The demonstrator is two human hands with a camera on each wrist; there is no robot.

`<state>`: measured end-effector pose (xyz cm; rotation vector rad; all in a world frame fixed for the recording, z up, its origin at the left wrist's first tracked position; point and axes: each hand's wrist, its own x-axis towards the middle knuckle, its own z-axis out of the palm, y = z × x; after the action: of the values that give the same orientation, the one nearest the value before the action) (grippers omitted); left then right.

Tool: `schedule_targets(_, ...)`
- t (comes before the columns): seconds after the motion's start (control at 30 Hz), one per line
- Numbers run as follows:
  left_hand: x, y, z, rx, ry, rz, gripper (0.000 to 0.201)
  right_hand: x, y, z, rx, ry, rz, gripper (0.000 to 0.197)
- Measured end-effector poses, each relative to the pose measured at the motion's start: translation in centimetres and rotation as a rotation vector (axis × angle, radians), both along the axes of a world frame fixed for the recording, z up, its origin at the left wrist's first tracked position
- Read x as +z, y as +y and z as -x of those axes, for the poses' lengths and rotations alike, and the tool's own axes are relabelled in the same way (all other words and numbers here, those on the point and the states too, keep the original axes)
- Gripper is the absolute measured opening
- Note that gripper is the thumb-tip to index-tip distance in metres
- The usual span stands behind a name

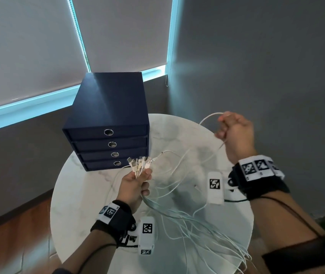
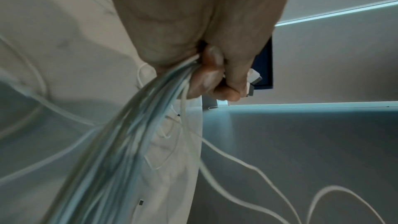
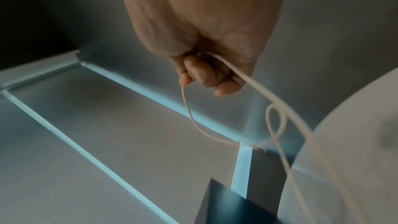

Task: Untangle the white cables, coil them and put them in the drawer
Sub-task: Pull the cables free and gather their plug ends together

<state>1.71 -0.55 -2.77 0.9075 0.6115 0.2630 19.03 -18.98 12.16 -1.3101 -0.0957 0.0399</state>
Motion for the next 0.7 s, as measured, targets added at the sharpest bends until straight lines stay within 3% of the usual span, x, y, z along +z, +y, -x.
schedule_targets(0.2, 0.5, -0.4, -0.2, 0.006, -0.044, -0.013, 0.007, 0.8, -2.4, -0.7, 0.086, 0.042, 0.091, 0.028)
schedule_targets(0.33, 3.1, -1.3, -1.3, -0.044, -0.173, -0.073, 0.009, -1.1, -1.5, 0.9, 0.216, 0.094, 0.364, 0.030)
schedule_targets(0.5, 5.7, -2.9, -2.8, -0.080, -0.251, -0.221, 0.023, -2.9, 0.0, 3.3, 0.500, 0.115, 0.629, 0.029)
schedule_targets(0.63, 6.2, -3.5, -3.5, -0.130, -0.253, -0.313, 0.017, -2.5, 0.7, 4.7, 0.747, 0.143, 0.620, 0.025)
schedule_targets(0.7, 6.2, -3.4, -3.3, -0.163, -0.253, -0.313, 0.014, -2.2, 1.0, 4.9, 0.751, 0.139, 0.556, 0.026)
